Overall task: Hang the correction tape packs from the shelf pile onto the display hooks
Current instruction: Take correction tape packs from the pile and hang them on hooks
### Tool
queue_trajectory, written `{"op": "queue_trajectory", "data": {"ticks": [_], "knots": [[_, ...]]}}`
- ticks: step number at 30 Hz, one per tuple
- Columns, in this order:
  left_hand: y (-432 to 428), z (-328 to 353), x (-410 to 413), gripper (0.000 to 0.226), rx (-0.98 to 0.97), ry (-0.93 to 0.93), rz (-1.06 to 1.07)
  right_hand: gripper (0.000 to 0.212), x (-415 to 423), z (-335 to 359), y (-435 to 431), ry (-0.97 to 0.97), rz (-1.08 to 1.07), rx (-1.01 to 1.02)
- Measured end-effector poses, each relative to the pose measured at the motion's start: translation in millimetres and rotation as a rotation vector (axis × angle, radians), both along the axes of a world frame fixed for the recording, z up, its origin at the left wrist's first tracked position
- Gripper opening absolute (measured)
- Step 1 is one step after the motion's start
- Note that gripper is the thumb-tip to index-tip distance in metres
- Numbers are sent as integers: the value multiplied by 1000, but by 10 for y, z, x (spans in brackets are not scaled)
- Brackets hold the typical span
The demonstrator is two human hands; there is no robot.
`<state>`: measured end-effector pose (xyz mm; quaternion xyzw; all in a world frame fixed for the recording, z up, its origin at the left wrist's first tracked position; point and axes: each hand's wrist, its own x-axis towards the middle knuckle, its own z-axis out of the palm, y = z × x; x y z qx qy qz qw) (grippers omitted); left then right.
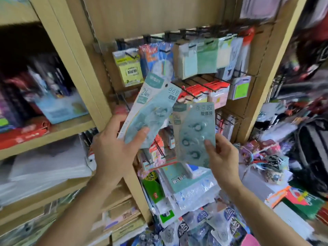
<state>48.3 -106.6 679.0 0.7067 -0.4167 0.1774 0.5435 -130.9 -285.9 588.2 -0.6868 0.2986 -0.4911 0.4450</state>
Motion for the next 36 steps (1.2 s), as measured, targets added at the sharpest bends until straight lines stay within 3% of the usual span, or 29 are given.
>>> {"op": "queue_trajectory", "data": {"ticks": [3, 6, 23, 31, 36], "knots": [[-60, 420, 42, 29, -83, -47, -5, 18, 86, 430, -134, -108, 37, -77], [-128, 816, 79, 30, -127, -103, 13, 10, 168, 833, -268, -194, 93, -108], [-271, 2716, 85, 36, -481, -352, 194, 22, 543, 3180, -607, -460, 183, -438], [-217, 3613, 223, 36, -560, -449, 318, 14, 651, 4334, -645, -497, 216, -522], [-293, 3982, 359, 37, -600, -399, 387, 13, 822, 4947, -659, -479, 92, -679]]}}
